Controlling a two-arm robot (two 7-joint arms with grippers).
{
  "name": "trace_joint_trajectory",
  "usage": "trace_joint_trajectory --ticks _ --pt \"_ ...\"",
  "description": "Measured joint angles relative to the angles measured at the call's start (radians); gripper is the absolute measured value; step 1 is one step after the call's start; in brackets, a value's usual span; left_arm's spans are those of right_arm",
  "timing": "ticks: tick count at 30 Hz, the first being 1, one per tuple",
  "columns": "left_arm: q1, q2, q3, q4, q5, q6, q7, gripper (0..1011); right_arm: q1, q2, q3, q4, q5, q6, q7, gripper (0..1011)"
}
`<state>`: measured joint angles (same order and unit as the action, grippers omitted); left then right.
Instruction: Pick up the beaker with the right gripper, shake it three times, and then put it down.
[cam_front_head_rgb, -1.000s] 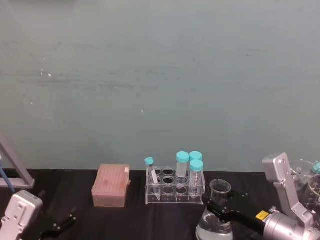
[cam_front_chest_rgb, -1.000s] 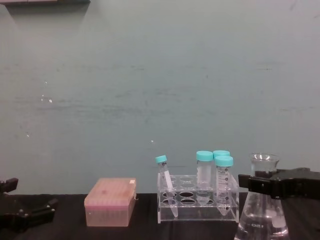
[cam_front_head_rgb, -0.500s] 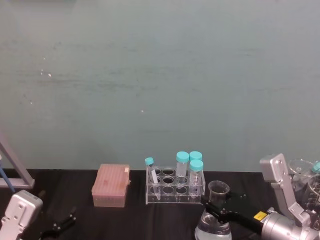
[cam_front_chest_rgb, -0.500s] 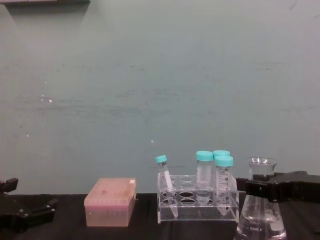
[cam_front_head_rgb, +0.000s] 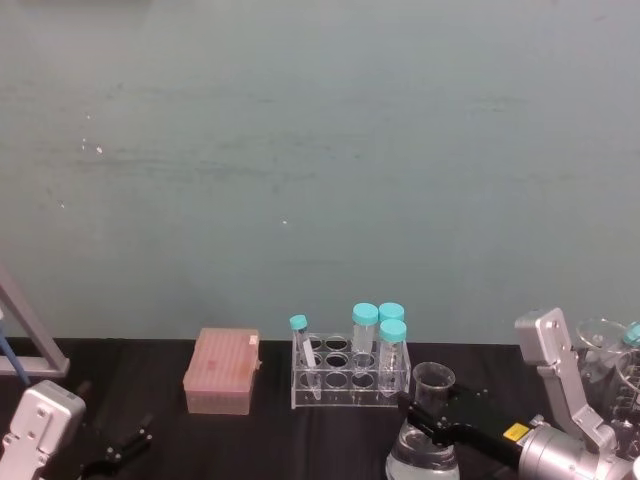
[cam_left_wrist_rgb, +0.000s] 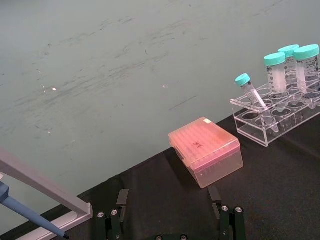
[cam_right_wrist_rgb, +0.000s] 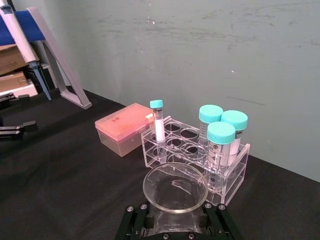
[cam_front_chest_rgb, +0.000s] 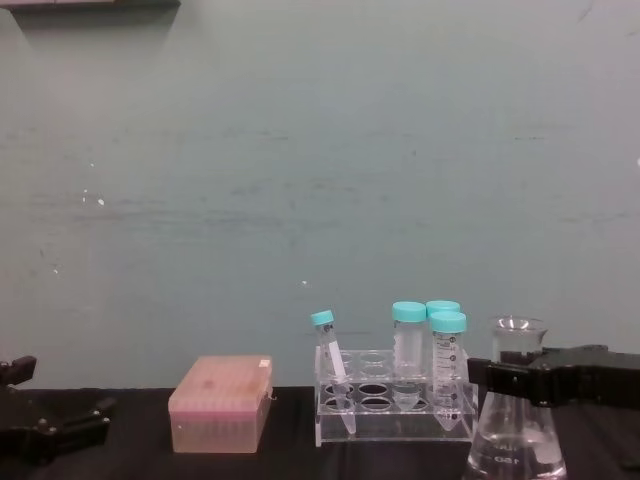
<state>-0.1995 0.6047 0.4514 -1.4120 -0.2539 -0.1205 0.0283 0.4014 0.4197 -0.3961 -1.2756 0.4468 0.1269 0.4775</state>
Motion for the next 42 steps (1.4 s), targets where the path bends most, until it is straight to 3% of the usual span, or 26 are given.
trace_joint_trajectory --ticks 42 --pt "0.000 0.000 0.000 0.000 0.000 0.000 0.000 1000 0.007 -0.007 -0.009 0.017 0.008 -0.003 0.007 456"
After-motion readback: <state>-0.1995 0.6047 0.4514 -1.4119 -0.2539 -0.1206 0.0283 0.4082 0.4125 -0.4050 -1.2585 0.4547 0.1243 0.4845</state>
